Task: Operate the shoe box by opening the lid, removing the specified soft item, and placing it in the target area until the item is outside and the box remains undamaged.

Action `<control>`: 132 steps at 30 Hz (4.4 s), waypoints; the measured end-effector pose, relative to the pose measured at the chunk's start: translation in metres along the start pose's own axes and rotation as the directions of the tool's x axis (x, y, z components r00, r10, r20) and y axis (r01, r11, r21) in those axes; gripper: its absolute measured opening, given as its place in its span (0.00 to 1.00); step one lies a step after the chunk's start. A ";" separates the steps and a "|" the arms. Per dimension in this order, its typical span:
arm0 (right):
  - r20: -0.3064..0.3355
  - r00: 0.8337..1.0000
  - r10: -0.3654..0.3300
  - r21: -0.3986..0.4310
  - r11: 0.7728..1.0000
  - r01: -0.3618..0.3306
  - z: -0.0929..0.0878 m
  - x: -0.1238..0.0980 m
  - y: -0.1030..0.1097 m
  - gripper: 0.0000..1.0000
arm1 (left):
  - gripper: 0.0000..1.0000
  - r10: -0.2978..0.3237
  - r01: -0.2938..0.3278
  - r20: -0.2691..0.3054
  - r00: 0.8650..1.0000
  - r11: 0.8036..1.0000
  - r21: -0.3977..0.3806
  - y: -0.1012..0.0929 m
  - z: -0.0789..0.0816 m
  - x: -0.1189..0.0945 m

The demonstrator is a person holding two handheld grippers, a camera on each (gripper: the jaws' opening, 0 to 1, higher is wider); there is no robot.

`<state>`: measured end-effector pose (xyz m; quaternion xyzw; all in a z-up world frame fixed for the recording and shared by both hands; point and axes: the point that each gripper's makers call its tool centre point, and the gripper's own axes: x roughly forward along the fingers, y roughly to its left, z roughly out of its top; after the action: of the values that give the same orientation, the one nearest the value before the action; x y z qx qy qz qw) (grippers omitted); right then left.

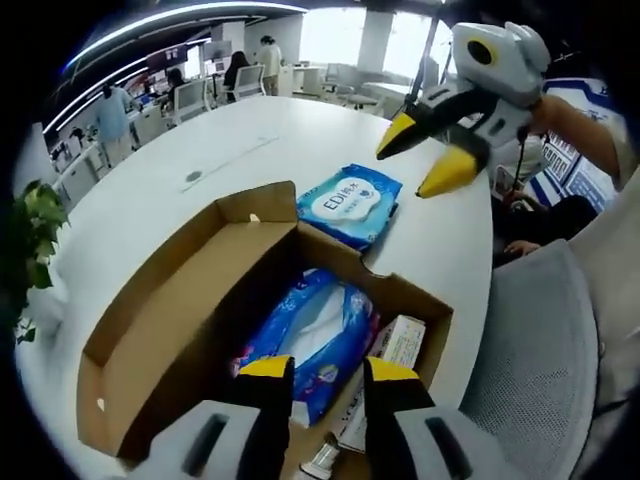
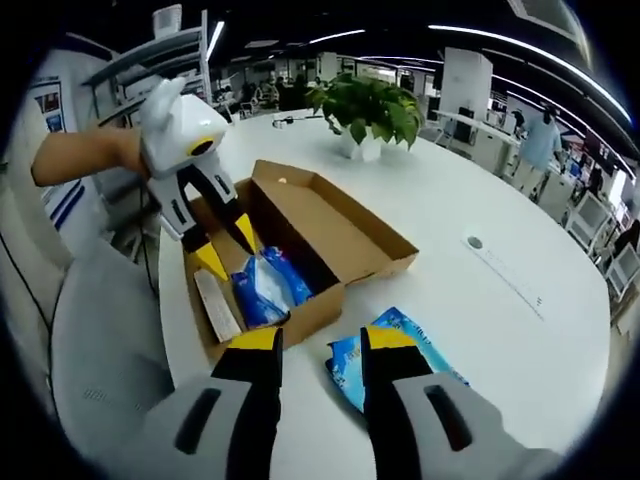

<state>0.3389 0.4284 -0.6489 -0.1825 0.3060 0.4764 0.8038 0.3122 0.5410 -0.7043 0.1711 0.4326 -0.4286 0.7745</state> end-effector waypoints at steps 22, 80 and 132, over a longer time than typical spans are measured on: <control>-0.084 0.993 0.083 -0.150 0.984 -0.095 0.011 0.057 0.028 0.27 | 0.20 -0.055 0.058 -0.043 0.998 0.995 0.076 0.005 -0.002 0.018; -0.164 0.986 0.041 -0.256 0.963 -0.083 0.031 0.104 0.037 0.00 | 0.00 0.018 -0.017 -0.018 1.000 0.998 0.066 0.013 -0.009 -0.019; 0.002 0.993 -0.117 -0.244 0.963 0.114 0.052 -0.041 -0.031 0.00 | 0.00 -0.024 -0.007 0.113 0.993 0.964 0.266 -0.056 0.139 -0.045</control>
<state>0.3683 0.4171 -0.5822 -0.3001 0.2389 0.4615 0.7999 0.3273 0.4437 -0.5832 0.2468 0.3264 -0.4953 0.7664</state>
